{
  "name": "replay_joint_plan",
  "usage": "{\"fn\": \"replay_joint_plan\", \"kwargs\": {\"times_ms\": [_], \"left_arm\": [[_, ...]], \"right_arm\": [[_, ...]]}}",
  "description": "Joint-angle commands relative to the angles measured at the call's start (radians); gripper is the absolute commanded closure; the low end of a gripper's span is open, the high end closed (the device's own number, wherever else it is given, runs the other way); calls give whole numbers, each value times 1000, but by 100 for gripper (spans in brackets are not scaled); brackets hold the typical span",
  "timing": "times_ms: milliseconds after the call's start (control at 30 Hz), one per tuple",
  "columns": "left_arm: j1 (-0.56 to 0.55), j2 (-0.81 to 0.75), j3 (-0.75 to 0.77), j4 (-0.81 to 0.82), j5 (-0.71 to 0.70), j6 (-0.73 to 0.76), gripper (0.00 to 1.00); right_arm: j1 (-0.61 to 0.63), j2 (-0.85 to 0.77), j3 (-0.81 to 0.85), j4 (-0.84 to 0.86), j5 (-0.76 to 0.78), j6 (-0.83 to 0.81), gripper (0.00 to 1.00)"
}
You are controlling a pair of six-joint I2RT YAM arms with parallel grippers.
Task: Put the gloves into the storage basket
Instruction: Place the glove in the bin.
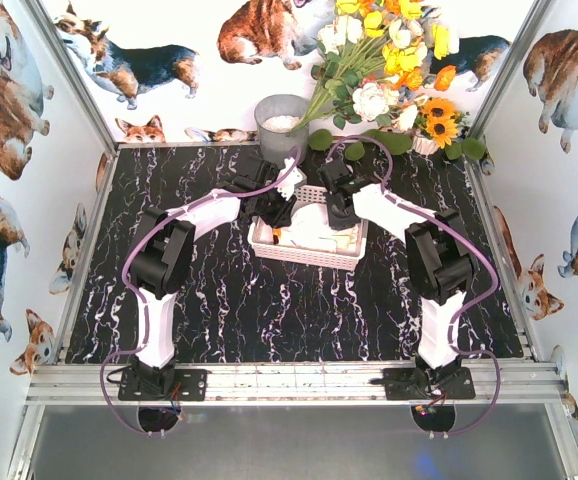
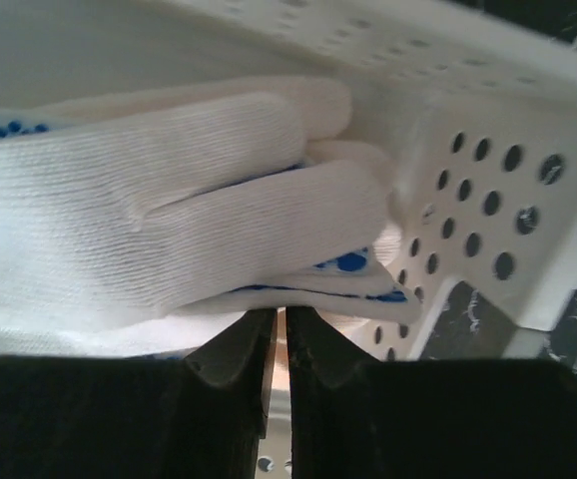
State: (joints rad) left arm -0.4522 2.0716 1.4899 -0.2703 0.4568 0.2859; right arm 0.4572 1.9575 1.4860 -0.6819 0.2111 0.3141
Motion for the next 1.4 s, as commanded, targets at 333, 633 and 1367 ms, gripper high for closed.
{"fn": "replay_joint_plan", "kwargs": {"times_ms": [333, 633, 1367], "left_arm": [[6, -11, -13, -47, -26, 16, 76], [5, -11, -10, -53, -24, 16, 76], [4, 8, -6, -67, -48, 32, 76]], "right_arm": [[-40, -17, 97, 12, -116, -209, 74], [-40, 26, 79, -1, -230, -205, 57], [-29, 16, 158, -138, -197, -196, 92]]}}
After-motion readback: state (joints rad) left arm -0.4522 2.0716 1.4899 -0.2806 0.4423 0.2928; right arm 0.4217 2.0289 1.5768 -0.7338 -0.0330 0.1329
